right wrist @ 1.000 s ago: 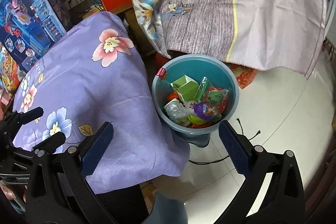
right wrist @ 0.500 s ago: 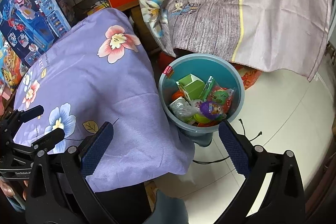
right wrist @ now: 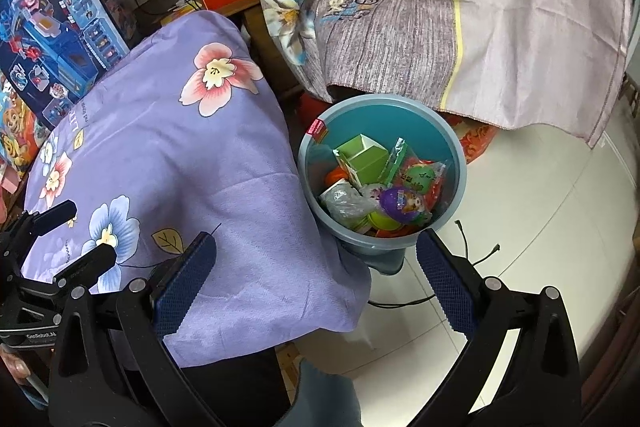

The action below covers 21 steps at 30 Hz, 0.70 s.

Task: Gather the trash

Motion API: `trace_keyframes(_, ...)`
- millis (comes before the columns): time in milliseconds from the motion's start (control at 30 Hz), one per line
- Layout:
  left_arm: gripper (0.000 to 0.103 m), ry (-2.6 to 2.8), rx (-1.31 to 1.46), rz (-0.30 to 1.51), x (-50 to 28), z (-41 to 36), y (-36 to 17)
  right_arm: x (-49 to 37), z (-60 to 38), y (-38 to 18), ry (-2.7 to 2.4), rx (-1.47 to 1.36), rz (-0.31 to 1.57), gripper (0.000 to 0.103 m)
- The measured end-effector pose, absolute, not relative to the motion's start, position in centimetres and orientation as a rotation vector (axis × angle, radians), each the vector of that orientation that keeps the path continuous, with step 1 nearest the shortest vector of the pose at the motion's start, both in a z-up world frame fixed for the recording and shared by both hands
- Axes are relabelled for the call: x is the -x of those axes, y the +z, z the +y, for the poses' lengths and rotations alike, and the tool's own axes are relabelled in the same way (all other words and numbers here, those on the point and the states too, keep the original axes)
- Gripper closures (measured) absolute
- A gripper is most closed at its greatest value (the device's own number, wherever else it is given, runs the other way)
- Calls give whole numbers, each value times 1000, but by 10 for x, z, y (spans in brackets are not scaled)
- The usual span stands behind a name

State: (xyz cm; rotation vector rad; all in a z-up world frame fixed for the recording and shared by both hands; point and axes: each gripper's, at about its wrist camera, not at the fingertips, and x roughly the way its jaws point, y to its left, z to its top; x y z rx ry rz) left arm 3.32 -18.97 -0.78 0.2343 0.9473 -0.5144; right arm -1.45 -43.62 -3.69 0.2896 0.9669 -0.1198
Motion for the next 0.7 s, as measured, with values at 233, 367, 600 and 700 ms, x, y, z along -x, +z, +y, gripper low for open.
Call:
trace_keyframes(233, 4, -508, -226, 962, -36, -187, -9, 13, -435, -36, -127, -279, 969, 7)
trace_keyframes(367, 4, -495, -228, 966, -37, -187, -9, 12, -435, -36, -128, -274, 973, 7)
trace_keyframes(600, 4, -498, -222, 996, -43, -186, -15, 9, -437, -38, -135, -273, 979, 7)
trace_keyframes(700, 4, -489, -224, 1002, -45, -186, -18, 9, -437, -37, -142, -270, 972, 7)
